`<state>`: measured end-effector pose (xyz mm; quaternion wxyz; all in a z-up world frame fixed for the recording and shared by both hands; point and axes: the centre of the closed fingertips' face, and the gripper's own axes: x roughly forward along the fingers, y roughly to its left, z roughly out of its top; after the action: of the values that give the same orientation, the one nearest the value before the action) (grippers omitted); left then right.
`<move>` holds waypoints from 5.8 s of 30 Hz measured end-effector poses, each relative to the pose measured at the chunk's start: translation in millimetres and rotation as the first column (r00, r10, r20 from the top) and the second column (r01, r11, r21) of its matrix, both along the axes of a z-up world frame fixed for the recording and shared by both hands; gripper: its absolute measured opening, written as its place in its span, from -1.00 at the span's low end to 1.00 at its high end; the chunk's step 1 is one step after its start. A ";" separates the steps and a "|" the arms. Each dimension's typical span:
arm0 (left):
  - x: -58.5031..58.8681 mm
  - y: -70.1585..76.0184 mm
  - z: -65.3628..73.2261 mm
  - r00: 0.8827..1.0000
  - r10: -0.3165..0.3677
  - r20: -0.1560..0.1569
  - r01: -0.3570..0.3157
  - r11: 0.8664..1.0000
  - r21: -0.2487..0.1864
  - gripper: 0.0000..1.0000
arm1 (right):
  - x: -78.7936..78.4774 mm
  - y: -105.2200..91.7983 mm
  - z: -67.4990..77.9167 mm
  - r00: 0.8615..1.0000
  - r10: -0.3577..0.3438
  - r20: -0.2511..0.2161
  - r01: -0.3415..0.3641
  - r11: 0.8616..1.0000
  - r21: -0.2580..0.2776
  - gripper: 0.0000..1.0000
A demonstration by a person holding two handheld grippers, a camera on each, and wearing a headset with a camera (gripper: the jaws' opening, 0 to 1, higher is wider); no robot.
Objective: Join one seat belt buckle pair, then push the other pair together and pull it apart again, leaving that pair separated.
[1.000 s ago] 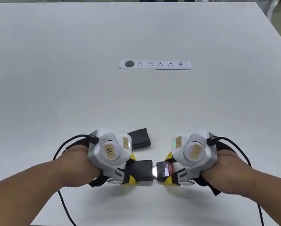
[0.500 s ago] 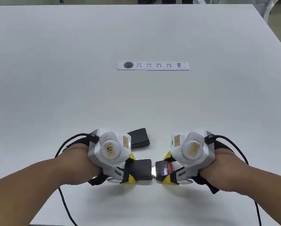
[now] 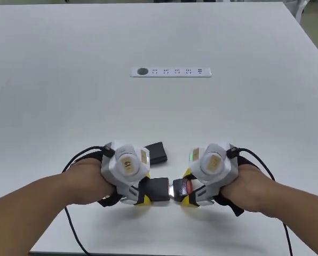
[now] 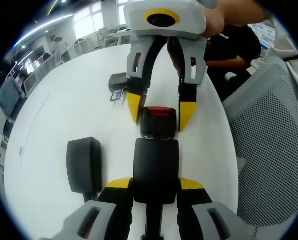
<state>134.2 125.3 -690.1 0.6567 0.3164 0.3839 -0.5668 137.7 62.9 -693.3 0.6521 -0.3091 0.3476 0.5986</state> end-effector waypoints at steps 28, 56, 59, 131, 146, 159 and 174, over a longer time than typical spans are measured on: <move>89.7 20.8 42.9 0.956 0.260 0.135 -0.248 0.964 -0.096 -0.03 | 73.2 -68.2 40.9 0.993 -0.021 0.118 0.023 1.000 -0.018 -0.24; 91.5 3.4 5.7 0.993 0.091 0.077 -0.092 0.996 0.012 -0.28 | 90.0 -99.6 1.6 0.995 0.003 0.104 0.009 0.994 -0.113 -0.31; 94.0 5.2 0.1 0.994 0.049 0.101 -0.053 0.998 0.040 -0.30 | 92.6 -101.1 0.3 0.995 0.004 0.103 0.007 0.994 -0.110 -0.31; 91.3 3.3 -0.8 0.996 -0.008 0.092 0.007 1.000 0.007 -0.35 | 91.7 4.7 2.5 0.993 0.083 0.082 -0.080 0.996 -0.033 -0.37; 97.1 7.1 -1.6 0.997 -0.010 0.080 0.010 1.000 -0.010 -0.35 | 93.5 18.7 2.4 0.995 0.070 0.074 -0.070 0.998 -0.001 -0.38; 92.6 3.9 -0.1 0.997 -0.021 0.079 0.021 1.000 -0.001 -0.35 | 93.8 18.8 0.0 0.995 0.068 0.072 -0.067 0.998 -0.009 -0.37; 93.5 3.6 -0.1 0.997 -0.024 0.071 0.024 1.000 0.006 -0.35 | 93.7 17.9 2.5 0.995 0.058 0.080 -0.058 0.998 -0.010 -0.36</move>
<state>227.7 128.9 -690.2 0.6622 0.3428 0.3579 -0.5621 231.5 80.9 -690.9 0.6467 -0.3452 0.3143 0.6032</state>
